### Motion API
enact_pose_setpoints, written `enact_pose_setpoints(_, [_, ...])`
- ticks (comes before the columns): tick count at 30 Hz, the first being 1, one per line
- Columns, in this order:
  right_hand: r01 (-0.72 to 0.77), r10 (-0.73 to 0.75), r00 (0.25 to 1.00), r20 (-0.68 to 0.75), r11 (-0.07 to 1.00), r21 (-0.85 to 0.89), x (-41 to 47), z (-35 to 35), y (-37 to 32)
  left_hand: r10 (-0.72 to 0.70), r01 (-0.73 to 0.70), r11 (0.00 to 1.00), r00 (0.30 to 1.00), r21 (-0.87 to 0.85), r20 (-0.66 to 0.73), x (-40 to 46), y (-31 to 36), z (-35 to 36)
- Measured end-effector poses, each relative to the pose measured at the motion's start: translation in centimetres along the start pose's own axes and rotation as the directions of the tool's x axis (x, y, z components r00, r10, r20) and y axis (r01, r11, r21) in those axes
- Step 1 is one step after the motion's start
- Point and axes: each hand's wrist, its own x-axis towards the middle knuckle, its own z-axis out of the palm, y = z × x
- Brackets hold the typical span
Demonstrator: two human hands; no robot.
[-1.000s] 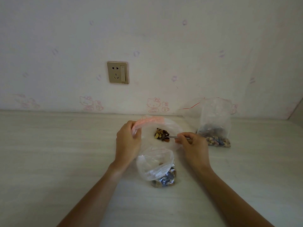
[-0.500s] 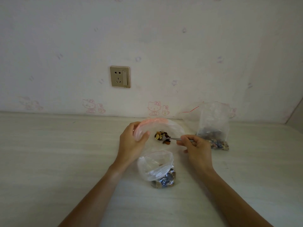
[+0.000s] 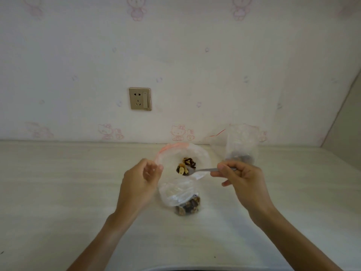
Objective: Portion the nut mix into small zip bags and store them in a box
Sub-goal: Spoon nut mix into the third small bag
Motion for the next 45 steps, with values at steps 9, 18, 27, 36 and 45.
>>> enact_pose_setpoints(9, [0.215, -0.186, 0.976, 0.112, 0.900, -0.379, -3.5, -1.1, -0.3, -0.169, 0.181, 0.983, 0.947, -0.021, 0.273, -2.2, 0.6, -0.1])
enact_pose_setpoints(18, [0.804, -0.606, 0.546, 0.579, 0.183, -0.566, -4.2, -1.9, -1.0, 0.067, -0.042, 0.989, 0.983, -0.142, 0.170, -3.9, 2.0, -0.2])
enact_pose_setpoints(27, [-0.091, 0.091, 0.996, 0.010, 0.992, 0.082, -1.4, -1.6, 0.0, 0.005, -0.001, 1.000, 0.984, -0.025, 0.176, -2.4, 0.7, -0.3])
enact_pose_setpoints(36, [-0.282, 0.304, 0.947, -0.104, 0.942, 0.184, 3.1, -0.5, 2.5, 0.253, -0.259, 0.959, 0.965, 0.114, 0.069, 4.1, 3.6, 2.1])
enact_pose_setpoints(45, [0.139, -0.240, 0.968, -0.079, 0.767, -0.626, 5.2, 1.6, 3.8, 0.131, -0.379, 0.807, 0.863, 0.453, 0.488, 11.2, 5.2, 7.5])
